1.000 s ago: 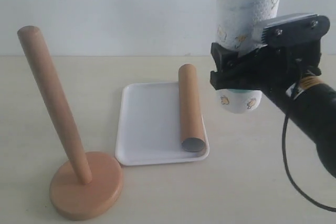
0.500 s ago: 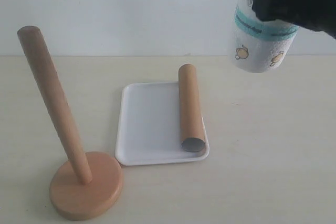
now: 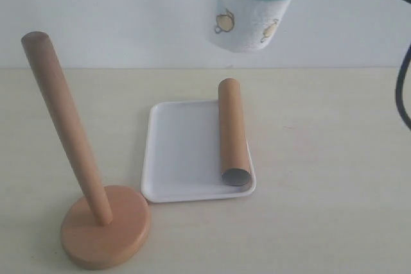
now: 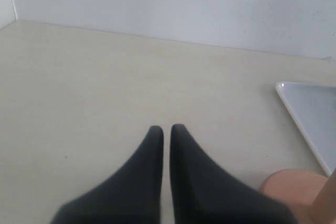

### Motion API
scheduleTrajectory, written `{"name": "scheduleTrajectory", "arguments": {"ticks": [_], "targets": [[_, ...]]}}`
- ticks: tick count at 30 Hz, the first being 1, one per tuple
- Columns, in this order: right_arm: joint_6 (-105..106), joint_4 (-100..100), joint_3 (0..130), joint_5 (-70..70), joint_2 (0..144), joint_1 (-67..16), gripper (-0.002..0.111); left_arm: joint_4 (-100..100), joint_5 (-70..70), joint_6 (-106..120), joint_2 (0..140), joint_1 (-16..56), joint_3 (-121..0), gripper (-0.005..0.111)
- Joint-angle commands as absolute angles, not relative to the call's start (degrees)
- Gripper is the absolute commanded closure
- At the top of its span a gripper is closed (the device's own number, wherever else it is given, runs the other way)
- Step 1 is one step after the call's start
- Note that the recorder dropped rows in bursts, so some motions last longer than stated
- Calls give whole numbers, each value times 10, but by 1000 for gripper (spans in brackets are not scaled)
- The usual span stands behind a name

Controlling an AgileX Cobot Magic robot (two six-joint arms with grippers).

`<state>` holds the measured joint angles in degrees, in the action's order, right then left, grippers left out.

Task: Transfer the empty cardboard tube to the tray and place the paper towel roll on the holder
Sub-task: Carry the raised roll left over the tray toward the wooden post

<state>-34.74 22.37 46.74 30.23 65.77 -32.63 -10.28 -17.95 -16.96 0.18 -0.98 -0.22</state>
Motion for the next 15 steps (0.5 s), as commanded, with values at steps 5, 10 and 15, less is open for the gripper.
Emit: {"name": "scheduleTrajectory", "arguments": {"ticks": [5, 10, 15], "targets": [[-531, 356, 570, 381, 735, -325, 108, -101, -180, -168, 0, -11, 0, 103], [-583, 380, 622, 382, 769, -327, 108, -101, -180, -168, 0, -11, 0, 103], [-590, 385, 650, 378, 786, -347, 108, -101, -180, -168, 0, -11, 0, 103]]}}
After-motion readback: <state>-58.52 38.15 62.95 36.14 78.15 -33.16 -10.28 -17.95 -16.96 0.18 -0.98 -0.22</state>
